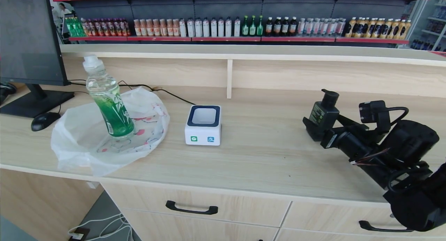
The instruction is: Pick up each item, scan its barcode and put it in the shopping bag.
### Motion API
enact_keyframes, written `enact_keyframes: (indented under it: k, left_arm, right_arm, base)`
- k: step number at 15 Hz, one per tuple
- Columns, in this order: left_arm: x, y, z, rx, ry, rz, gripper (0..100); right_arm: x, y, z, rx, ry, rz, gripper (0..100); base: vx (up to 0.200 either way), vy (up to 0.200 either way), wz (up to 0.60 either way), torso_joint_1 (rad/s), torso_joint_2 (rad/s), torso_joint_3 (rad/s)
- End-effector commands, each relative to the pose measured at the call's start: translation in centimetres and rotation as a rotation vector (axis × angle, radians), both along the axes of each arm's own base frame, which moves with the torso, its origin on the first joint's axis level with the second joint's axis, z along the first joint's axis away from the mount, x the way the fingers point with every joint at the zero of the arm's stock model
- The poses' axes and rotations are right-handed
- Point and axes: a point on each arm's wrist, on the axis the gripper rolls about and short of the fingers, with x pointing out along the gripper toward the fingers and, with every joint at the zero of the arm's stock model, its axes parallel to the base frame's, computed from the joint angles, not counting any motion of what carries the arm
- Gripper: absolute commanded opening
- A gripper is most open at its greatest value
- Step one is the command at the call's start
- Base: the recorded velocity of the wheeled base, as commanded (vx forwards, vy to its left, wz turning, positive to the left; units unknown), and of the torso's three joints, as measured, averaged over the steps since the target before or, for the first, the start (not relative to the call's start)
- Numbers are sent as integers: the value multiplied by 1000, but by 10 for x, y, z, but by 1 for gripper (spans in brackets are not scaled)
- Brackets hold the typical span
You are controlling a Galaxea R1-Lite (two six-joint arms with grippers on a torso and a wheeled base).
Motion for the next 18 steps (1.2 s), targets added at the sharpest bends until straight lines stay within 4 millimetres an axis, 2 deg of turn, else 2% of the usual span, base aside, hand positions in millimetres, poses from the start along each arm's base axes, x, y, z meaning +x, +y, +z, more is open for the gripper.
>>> enact_keyframes:
  k: [1,9,18]
  left_arm:
    - [0,0,0,0,-1,0,100]
    - [0,0,0,0,-1,0,100]
    - [0,0,0,0,-3,0,100]
  right_arm:
    - [9,0,-10,0,26,-4,100]
    - [32,-7,-10,31,-5,-32,100]
    - [37,-6,-10,46,-12,-30,100]
  base:
    - [0,0,0,0,0,0]
    - [0,0,0,0,0,0]
    - [0,0,0,0,0,0]
